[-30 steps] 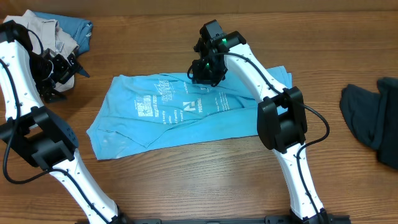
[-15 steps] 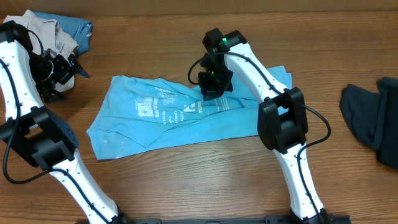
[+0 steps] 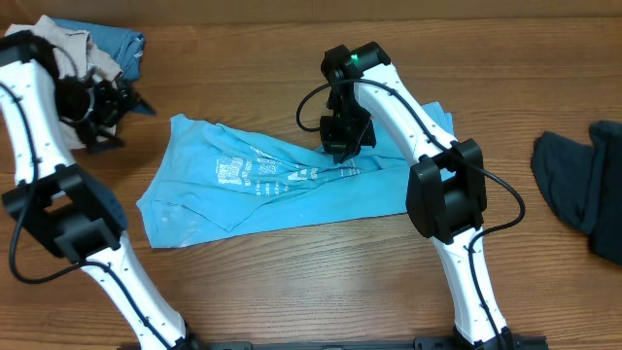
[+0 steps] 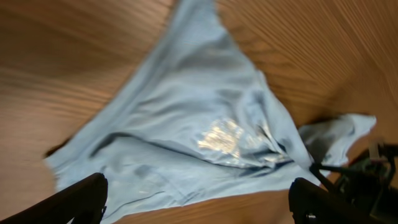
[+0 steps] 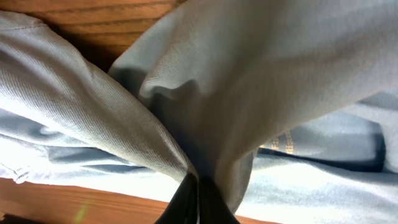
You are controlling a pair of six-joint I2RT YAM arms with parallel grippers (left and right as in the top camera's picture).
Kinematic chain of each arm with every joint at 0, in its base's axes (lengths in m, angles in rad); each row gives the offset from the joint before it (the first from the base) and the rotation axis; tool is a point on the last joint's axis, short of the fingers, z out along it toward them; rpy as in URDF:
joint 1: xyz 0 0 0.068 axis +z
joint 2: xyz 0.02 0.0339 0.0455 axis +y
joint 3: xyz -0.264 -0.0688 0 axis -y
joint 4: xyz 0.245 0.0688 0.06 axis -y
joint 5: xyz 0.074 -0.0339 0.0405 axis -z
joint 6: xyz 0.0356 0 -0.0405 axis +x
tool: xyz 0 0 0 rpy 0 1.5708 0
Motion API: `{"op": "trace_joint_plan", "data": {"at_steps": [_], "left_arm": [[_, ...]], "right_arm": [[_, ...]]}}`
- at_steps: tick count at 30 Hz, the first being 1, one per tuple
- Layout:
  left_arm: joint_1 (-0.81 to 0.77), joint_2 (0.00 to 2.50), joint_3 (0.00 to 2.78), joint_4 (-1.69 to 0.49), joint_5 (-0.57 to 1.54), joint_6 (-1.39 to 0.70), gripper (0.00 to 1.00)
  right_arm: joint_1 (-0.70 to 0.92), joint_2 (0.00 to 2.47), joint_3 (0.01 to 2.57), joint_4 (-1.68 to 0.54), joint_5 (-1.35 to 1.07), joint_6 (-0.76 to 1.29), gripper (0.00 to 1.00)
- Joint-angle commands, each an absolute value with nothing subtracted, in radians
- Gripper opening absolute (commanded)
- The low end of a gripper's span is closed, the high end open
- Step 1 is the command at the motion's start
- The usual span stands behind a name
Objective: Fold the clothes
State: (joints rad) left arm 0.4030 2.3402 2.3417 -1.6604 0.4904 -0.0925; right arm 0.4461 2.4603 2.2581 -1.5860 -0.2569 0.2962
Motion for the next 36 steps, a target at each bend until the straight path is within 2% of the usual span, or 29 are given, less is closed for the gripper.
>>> {"op": "trace_joint_plan", "data": {"at_steps": [1, 5, 8, 9, 11, 17, 24, 36], "left_arm": [[0.280, 2.347, 2.336, -1.634, 0.565, -0.067, 0.94], [0.144, 2.347, 2.336, -1.538, 0.560, -0.189, 0.84], [0.062, 2.348, 2.336, -1.458, 0.425, -0.329, 0.79], [0.037, 2.350, 2.336, -1.423, 0.384, -0.403, 0.74], [0.024, 2.353, 2.336, -1.393, 0.371, -0.466, 0.70], [-0.012, 2.413, 2.336, -1.354, 0.329, -0.614, 0.70], [-0.019, 2.530, 2.336, -1.397, 0.304, -0.668, 0.70], [-0.011, 2.566, 2.336, -1.421, 0.203, -0.705, 0.70]], "right_arm": [[0.466, 2.414, 2.284, -1.596, -0.247, 0.318, 0.04], [0.484, 2.414, 2.284, -1.579, -0.248, 0.319, 0.04], [0.479, 2.414, 2.284, -1.564, -0.248, 0.350, 0.04], [0.465, 2.414, 2.284, -1.557, -0.248, 0.376, 0.04], [0.449, 2.414, 2.284, -1.557, -0.250, 0.399, 0.04], [0.444, 2.414, 2.284, -1.546, -0.270, 0.393, 0.04], [0.442, 2.414, 2.284, -1.537, -0.270, 0.394, 0.04], [0.444, 2.414, 2.284, -1.527, -0.270, 0.393, 0.04]]}}
